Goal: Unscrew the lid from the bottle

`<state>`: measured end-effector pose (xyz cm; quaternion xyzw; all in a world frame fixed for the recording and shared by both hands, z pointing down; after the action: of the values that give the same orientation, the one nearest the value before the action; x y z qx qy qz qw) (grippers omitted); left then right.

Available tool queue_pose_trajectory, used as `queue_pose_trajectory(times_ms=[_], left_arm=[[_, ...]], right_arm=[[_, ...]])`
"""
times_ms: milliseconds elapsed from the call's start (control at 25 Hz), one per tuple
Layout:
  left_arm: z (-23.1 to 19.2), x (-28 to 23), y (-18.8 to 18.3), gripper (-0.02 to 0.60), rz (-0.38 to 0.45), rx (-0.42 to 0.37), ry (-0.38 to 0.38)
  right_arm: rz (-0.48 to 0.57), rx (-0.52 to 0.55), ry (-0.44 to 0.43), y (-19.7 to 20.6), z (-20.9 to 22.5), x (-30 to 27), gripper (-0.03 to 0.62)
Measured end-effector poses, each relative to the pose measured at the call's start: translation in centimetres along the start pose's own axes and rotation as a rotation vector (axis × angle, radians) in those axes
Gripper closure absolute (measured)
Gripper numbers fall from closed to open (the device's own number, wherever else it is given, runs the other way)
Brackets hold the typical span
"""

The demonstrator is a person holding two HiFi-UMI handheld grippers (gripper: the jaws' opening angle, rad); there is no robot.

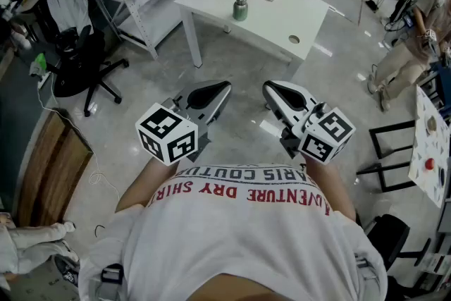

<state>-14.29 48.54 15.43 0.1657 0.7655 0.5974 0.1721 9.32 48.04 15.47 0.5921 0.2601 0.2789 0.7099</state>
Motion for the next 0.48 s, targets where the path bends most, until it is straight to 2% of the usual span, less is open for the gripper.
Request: queue_pose_trajectory(times_ms=[480], left_arm=[[-2.2, 0.4, 1.6, 0.551, -0.002, -0.015, -0.044]], right_arm=[[0.015, -0.011, 0.129, 1.7, 1.8, -0.1, 0.562]])
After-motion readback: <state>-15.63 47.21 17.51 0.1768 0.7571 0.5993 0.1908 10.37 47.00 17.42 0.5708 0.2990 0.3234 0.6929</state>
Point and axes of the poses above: the fingertips, and each gripper's own axes: x backward along the fingers, z to its right, y out of its underside, the point moved 10 cm from there along x, backward along the fingers, and after that the axes turned 10 degrees about y, right-handed, at the moved point
